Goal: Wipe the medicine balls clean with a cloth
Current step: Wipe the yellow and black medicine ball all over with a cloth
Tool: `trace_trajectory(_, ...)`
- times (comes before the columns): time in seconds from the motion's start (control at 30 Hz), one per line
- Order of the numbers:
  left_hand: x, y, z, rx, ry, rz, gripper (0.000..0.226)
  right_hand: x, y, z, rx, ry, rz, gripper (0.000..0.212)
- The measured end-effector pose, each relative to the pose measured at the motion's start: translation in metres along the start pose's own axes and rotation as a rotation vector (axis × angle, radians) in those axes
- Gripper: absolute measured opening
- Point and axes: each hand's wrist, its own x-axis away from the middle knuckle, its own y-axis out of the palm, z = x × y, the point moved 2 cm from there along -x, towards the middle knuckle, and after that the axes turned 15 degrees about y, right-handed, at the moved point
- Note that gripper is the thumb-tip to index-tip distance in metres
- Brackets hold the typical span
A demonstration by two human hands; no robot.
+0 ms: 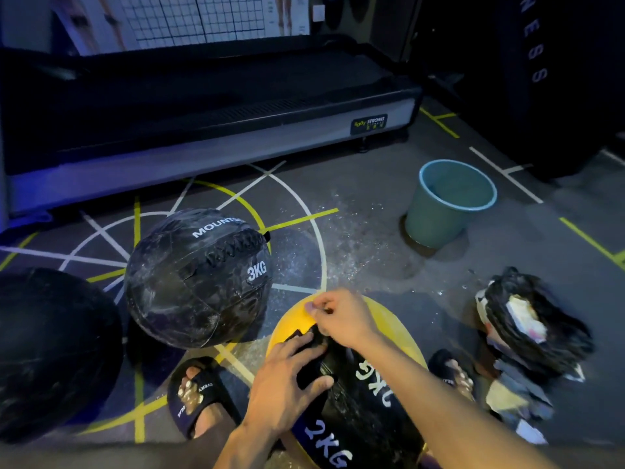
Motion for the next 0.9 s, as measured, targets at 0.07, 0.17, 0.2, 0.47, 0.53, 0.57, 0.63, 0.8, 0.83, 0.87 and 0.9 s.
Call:
trace_trajectory(0.07,0.001,0.000,-0.004,0.003,-0.011,0.011,0.079,-0.003,0.013,-0.022,0.166,-0.100,-0.031,0.022)
trace_trajectory(0.17,0.003,-0.004,-0.007,0.020,-0.021,0.025,0.073,-0.018,0.007,-0.019,0.266,-0.090,0.001,0.026)
trace_trajectory(0.2,0.003,-0.005,-0.008,0.028,-0.023,0.033,0.071,-0.023,-0.002,-0.010,0.265,-0.050,0.026,0.026)
trace_trajectory(0.47,0.002,-0.001,-0.004,0.089,-0.006,0.112,0.062,-0.027,-0.058,0.078,0.160,0.333,0.123,0.044)
trace_trajectory(0.53,0.001,0.000,-0.003,0.074,0.003,0.105,0.063,-0.030,-0.043,0.052,0.143,0.279,0.148,0.039)
trace_trajectory(0.57,0.001,0.001,-0.003,0.063,0.004,0.102,0.064,-0.030,-0.032,0.033,0.130,0.225,0.137,0.035)
trace_trajectory(0.63,0.001,-0.001,-0.004,0.051,-0.010,0.104,0.068,-0.025,-0.004,-0.003,0.142,0.095,0.103,0.029)
trace_trajectory(0.8,0.003,-0.007,-0.009,0.065,-0.040,0.117,0.064,-0.008,0.005,-0.005,0.188,0.086,0.176,0.035)
trace_trajectory(0.83,0.004,-0.007,-0.009,0.069,-0.037,0.124,0.063,-0.006,-0.002,0.009,0.166,0.124,0.191,0.036)
trace_trajectory(0.87,0.005,-0.007,-0.009,0.070,-0.035,0.132,0.062,-0.004,-0.009,0.026,0.143,0.172,0.212,0.037)
trace_trajectory(0.9,0.005,-0.006,-0.009,0.073,-0.034,0.141,0.062,-0.001,-0.017,0.046,0.119,0.235,0.237,0.039)
